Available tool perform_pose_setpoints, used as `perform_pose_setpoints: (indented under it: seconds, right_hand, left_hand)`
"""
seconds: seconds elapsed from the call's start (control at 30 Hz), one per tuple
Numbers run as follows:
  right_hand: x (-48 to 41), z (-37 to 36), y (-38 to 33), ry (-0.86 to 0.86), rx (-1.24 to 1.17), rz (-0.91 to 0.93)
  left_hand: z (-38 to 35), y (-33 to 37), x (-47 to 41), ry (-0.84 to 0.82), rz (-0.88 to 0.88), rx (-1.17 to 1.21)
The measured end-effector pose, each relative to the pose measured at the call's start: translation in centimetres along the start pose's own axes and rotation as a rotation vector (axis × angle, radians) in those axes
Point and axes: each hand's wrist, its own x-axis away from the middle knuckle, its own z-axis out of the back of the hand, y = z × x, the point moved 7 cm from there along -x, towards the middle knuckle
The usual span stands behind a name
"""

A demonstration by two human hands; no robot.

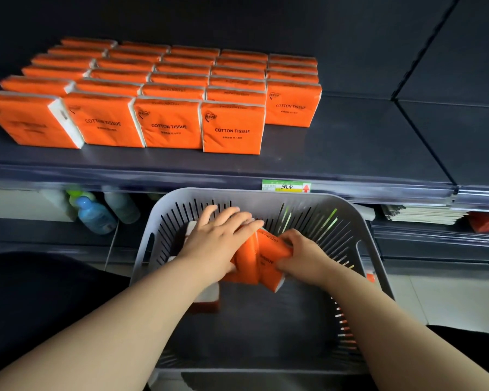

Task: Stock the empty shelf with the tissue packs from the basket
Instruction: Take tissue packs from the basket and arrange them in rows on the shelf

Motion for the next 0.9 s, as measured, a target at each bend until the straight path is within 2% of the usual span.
perform_pose_setpoints:
  seconds: [0.13, 0.5, 0.7, 0.9]
  right_hand:
    - [-0.2, -0.3, 0.2, 0.003, 0.019, 0.002]
    - [-0.5, 0.5, -0.3, 0.115, 0.139, 0.076]
    - [0.6, 3.0, -2.0, 0.225, 0.103, 0.184]
    - [2.8, 9.1, -3.6, 0.366, 0.024, 0.261]
  left_hand:
    - [1.2, -0.3, -0.3, -0.029, 0.009, 0.02]
    - [3.5, -2.9, -0.2, -0.125, 0.213, 0.141]
    - [5.4, -3.4, -0.4, -0.068, 0.195, 0.247]
    - [9.5, -4.1, -1.4, 0.074, 0.127, 0.428]
